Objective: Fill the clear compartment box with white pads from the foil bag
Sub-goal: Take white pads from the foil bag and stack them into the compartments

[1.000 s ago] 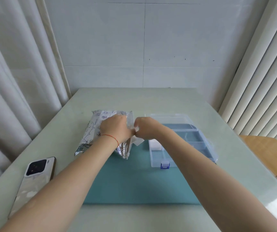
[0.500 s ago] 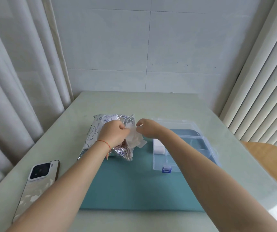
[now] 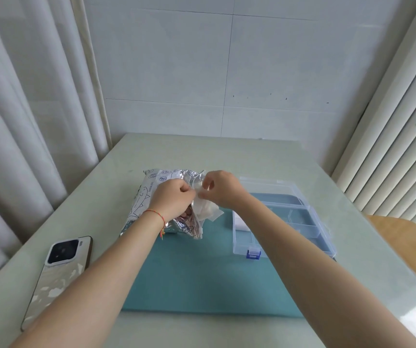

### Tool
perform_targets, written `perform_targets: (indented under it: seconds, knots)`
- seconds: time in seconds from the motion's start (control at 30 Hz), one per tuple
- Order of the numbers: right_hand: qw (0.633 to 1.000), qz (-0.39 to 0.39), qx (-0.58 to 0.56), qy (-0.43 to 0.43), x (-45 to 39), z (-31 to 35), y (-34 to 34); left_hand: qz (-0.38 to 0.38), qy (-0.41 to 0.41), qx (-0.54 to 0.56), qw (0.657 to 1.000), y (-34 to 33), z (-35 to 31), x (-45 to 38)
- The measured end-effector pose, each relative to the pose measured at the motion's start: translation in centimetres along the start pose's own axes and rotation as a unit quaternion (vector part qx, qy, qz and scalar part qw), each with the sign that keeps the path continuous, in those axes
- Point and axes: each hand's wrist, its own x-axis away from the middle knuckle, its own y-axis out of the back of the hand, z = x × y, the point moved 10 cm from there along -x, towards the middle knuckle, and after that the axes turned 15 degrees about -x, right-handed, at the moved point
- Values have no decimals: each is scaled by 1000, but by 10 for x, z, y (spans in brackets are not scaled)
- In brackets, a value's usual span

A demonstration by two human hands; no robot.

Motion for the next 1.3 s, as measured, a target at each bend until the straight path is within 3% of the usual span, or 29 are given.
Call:
perform_targets:
  seconds: [0.17,0.3,0.4,0.63,0.73,0.83,0.9,1.1,1.2,1.3]
  knots:
    - [984,-28,-164,-66,6,-11,2,-4,15,23,1000,3,2,2]
    - [886,-32,-424,-184,16,-30,-6,-2,27,35,999,5,2,4]
    - [858,-63,-470,-199,19,-36,2,4,33,35,999,5,1,6]
    - [859,-122,-481,-126,38,-35,50,-12,8,-3,1000,6,-10,7]
    - [853,-130,-494,-102,49,-33,64,-67,19,105,992,16,-19,9]
    - [847,-130,-507,-88,55,-31,66,8,44,348,936,0,-35,11]
    - [846,-122,-512,-81,55,-31,63,74,52,428,899,-14,-48,14]
    - [857,-108,-501,-43,52,-31,55,89,95,519,845,-35,-47,13]
    - [887,-91,-454,1,52,-22,58,91,110,557,818,-36,-48,10]
    - [920,-57,-386,20,49,-13,57,98,113,542,827,-37,-48,5]
